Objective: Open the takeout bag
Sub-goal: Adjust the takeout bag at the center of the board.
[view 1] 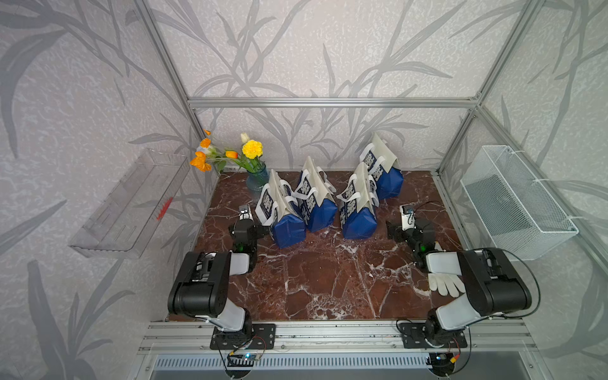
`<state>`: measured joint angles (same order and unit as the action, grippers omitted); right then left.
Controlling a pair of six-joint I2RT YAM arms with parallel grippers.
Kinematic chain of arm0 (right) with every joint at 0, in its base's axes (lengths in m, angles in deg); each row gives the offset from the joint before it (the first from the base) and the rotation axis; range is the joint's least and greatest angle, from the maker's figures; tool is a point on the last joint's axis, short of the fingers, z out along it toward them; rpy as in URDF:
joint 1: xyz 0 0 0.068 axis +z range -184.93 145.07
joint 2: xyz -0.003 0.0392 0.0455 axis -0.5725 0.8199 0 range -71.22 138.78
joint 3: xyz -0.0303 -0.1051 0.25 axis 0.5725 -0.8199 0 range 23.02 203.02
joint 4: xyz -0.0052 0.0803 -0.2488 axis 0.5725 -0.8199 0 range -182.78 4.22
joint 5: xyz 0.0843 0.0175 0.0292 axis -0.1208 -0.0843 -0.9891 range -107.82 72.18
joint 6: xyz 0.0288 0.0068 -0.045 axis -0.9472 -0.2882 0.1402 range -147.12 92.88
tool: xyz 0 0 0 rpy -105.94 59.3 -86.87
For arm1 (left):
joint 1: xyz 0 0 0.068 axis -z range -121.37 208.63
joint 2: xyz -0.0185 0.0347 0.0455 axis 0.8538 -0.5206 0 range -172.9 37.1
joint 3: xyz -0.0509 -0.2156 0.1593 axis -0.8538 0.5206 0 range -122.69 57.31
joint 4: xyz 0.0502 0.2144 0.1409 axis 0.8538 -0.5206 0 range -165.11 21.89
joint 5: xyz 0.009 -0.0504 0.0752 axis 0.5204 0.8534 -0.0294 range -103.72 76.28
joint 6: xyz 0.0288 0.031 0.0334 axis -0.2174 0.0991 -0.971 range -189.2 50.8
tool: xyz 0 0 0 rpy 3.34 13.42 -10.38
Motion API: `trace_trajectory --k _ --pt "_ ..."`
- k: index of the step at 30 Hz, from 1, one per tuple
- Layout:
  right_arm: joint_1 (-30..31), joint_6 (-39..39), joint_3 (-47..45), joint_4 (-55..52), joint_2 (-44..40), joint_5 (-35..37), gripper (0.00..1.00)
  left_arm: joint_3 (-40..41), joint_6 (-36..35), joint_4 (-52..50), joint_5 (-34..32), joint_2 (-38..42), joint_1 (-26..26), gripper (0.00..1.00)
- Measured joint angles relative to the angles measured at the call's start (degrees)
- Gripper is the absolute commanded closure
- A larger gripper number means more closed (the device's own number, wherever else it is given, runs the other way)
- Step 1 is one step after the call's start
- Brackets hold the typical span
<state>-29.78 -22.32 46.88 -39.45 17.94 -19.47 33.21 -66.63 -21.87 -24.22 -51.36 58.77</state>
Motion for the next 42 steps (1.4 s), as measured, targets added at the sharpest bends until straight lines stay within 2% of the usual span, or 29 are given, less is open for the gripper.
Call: trace_trajectory --k 19,22,26,32,37,42 --pt "-0.17 -0.26 0.00 -0.09 0.00 -0.26 0.00 0.13 0.00 0.20 -0.17 0.02 0.20 0.00" --pt "-0.15 -0.22 -0.35 0.35 -0.42 -0.15 0.01 1.44 -0.07 0.13 -1.90 1.90 1.01 0.00" --pt "-0.09 -0.46 -5.11 1.73 -6.62 1.68 0.01 2.84 -1.01 -5.07 -4.92 12.15 4.20 0.00" --pt "0.11 -4.22 -5.81 -9.35 -27.56 2.32 0.01 2.69 -2.14 -16.83 -9.38 33.55 11.45 0.00" --pt "0.26 -6.71 -3.13 -20.81 -42.49 -0.79 0.01 1.64 -0.96 -29.62 -9.62 47.54 15.76 0.00" --pt "0.44 -9.01 -1.18 -27.71 -48.22 -7.15 0.08 1.44 1.33 -39.01 -8.11 58.16 16.76 0.00"
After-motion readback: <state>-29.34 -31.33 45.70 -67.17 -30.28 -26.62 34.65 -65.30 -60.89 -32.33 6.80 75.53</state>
